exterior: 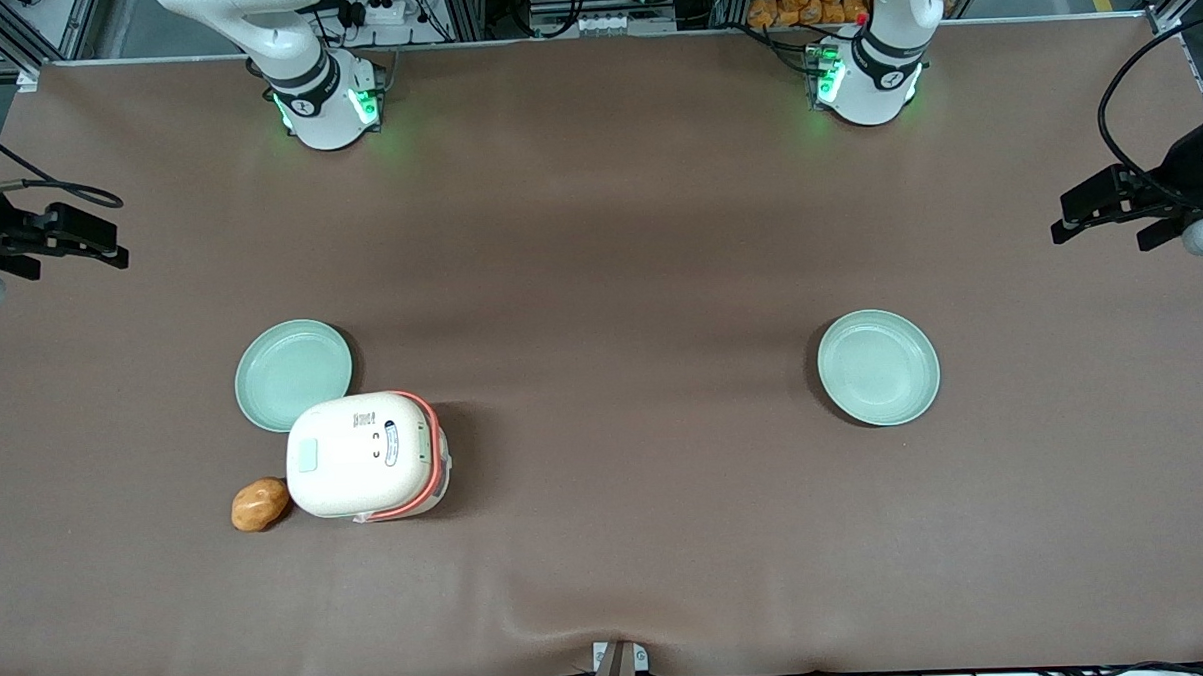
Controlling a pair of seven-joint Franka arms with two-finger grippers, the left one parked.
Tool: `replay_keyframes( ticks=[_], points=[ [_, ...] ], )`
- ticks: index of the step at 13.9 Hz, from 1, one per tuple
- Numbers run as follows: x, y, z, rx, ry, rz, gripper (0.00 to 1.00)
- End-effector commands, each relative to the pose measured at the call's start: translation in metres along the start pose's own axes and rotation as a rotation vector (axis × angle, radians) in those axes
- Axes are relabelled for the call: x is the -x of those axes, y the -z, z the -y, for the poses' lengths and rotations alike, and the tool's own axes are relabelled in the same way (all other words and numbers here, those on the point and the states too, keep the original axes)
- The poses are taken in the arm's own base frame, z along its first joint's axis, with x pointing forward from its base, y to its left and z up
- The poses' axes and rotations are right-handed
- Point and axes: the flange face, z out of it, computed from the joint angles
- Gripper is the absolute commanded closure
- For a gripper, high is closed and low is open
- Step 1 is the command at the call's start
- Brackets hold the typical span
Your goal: Press rice cooker button with right arm
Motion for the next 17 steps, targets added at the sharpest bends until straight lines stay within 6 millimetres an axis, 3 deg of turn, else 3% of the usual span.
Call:
replay_keyframes(
  ticks=[1, 7, 17],
  points=[
    [0.008, 0.007, 0.000, -0.003, -0.036, -0.006, 0.00],
    [0.010, 0.008, -0.014, -0.010, -0.057, -0.004, 0.00],
    [-0.003, -0.002, 0.010, -0.007, -0.019, -0.002, 0.00]
  ],
)
